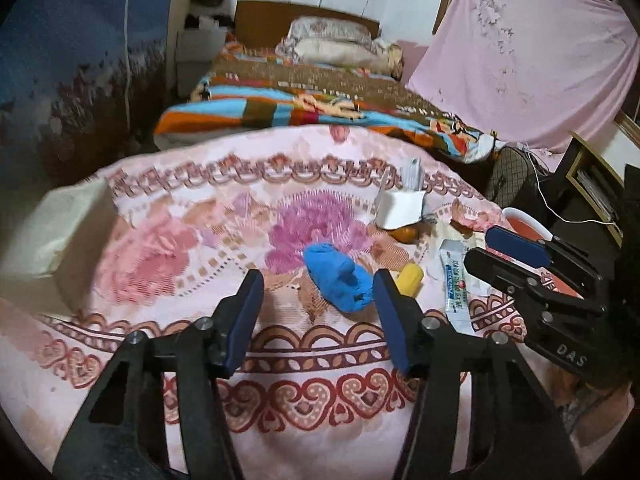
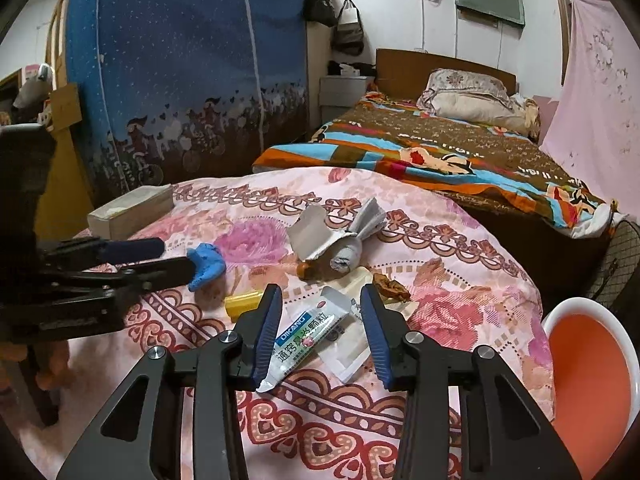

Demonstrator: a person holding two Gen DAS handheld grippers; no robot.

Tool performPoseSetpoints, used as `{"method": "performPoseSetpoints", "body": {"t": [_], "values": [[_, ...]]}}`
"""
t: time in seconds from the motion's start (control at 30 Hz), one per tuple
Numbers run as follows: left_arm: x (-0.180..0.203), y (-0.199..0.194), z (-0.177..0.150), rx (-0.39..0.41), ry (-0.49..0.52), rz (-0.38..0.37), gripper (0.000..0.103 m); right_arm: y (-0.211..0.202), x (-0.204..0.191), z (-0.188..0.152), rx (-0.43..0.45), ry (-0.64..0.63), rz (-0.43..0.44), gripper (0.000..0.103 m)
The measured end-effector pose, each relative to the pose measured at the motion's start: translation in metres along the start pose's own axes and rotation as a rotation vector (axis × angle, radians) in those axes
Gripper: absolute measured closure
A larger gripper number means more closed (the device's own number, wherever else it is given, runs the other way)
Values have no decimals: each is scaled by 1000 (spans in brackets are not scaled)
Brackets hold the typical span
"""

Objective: Collect trash
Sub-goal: 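Grasp the blue glove with the left tool while the right tool grasps a medicine tube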

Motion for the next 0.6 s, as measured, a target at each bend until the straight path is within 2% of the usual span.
{"method": "performPoseSetpoints", "body": {"t": [0.13, 0.27, 0.37, 0.4, 0.6], "values": [[4, 5, -1, -17, -8, -30, 72, 5, 0, -2, -23, 8, 6, 67], [11, 3, 0, -10, 11, -58, 91, 11, -1, -6, -55, 7, 7, 68], [14, 0, 1, 7, 28, -56, 97, 17, -3, -11, -90, 5, 14, 68], [13, 0, 2, 7, 27, -52, 103, 19, -3, -13, -105, 5, 18, 68], [8, 4, 2, -13, -6, -73, 103, 24, -7, -19, -144, 7, 40, 68]]}}
Point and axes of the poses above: each gripper's, at about its wrist camera, not at the fingertips, and y roughly the way its jaws point, x to its right, z to its top, the point moved 10 cm from there along y, roughly the way its jaws point, and after that the axes turned 7 degrees about z, right-handed, at the moved point
